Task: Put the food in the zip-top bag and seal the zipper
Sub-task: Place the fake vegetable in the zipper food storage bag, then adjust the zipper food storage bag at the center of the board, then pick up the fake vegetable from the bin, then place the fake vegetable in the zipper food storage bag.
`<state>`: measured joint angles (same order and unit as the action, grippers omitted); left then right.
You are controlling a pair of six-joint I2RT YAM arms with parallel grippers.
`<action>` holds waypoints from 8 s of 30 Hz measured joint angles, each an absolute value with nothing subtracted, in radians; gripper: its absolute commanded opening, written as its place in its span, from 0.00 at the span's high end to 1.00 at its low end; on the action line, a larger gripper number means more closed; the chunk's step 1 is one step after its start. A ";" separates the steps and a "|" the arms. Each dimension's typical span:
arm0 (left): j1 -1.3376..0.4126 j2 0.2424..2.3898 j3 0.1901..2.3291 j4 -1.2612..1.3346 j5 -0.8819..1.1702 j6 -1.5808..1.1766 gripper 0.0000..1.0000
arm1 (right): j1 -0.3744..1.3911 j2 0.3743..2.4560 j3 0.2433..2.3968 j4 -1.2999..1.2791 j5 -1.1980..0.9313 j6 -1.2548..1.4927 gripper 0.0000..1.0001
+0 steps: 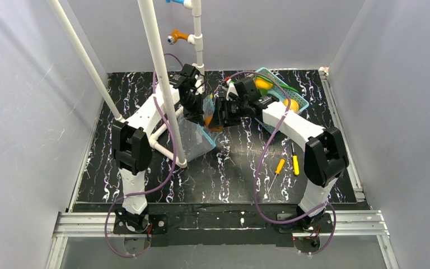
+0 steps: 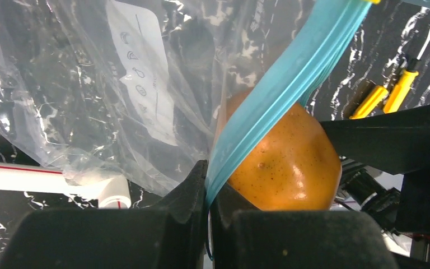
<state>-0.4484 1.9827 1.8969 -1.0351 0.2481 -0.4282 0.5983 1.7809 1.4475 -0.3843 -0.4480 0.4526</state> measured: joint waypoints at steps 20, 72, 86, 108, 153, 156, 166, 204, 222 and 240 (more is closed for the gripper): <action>-0.449 1.928 1.895 -1.018 0.397 -0.476 1.00 | 0.709 1.775 1.687 -0.708 -0.147 0.342 0.02; -0.413 1.855 1.972 -1.052 0.389 -0.493 1.00 | 0.731 1.638 1.652 -0.631 0.097 0.289 0.99; -0.278 1.818 1.898 -1.055 0.510 -0.476 1.00 | 0.649 1.766 1.689 -0.642 -0.080 0.287 0.70; -0.370 1.845 1.936 -1.088 0.323 -0.498 1.00 | 0.426 1.436 1.583 -0.593 -0.240 0.328 0.15; -0.371 1.865 1.942 -1.083 0.357 -0.495 1.00 | 0.044 1.982 1.747 -0.496 -0.167 0.514 0.15; -0.371 1.866 1.942 -1.084 0.357 -0.495 1.00 | 0.027 1.996 1.742 -0.405 -0.155 0.669 0.10; -0.373 1.872 1.942 -1.094 0.351 -0.495 1.00 | 0.019 2.073 1.657 -0.130 -0.149 1.121 0.12; -0.393 1.878 1.987 -1.132 0.324 -0.495 1.00 | -0.025 2.201 1.732 -0.045 -0.170 1.221 0.98; -0.393 1.878 1.960 -1.092 0.321 -0.494 1.00 | 0.331 1.478 1.548 -0.192 -0.087 0.636 0.99; -0.393 1.875 1.936 -1.064 0.331 -0.499 1.00 | 0.743 1.342 1.525 -0.290 0.117 0.268 0.99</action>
